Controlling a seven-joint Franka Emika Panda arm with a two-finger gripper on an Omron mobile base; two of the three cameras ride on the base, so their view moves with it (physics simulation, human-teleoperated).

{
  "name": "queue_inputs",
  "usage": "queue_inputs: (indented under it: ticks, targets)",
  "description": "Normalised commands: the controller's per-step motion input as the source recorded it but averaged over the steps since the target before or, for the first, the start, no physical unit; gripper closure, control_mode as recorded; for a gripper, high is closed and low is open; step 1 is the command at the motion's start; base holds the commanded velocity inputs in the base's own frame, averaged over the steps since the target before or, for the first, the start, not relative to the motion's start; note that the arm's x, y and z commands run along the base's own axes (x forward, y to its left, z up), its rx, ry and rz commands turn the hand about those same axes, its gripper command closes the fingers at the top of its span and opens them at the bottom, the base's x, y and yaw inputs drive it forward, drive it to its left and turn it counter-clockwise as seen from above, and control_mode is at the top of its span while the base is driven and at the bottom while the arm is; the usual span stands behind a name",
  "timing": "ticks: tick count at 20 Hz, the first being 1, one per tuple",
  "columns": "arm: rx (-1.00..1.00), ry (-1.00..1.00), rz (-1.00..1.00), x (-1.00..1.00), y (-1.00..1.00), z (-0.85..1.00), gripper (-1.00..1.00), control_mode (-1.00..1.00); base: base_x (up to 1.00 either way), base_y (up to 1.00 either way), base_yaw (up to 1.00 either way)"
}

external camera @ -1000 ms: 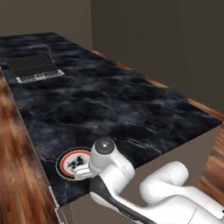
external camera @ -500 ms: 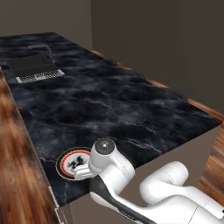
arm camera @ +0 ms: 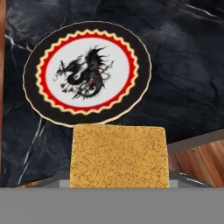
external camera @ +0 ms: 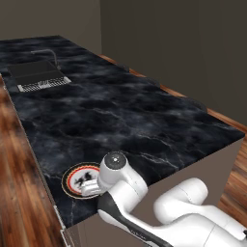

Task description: Take the baked cake out of the oven and place it on the plate for cooling. Then close the oven door.

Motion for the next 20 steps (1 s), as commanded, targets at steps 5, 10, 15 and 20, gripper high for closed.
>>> queue_inputs:
  ticks: [5,10,15,20]
  targets:
    - [0.00,0.10,0.00,0.42,0.15,0.28,1.00,-1.00,0.00,0.00,0.00]
    - [-0.02,0.04,0.07,0.41,0.22,0.15,1.00,-1.00,0.00,0.00,0.00]
    - [-0.12,0.01,0.10,0.34,0.28,-0.12,1.00,-1.00,0.00,0.00,0.00]
    - [-0.14,0.05,0.09,0.30,0.11,-0.26,1.00,-1.00,0.00,0.00,0.00]
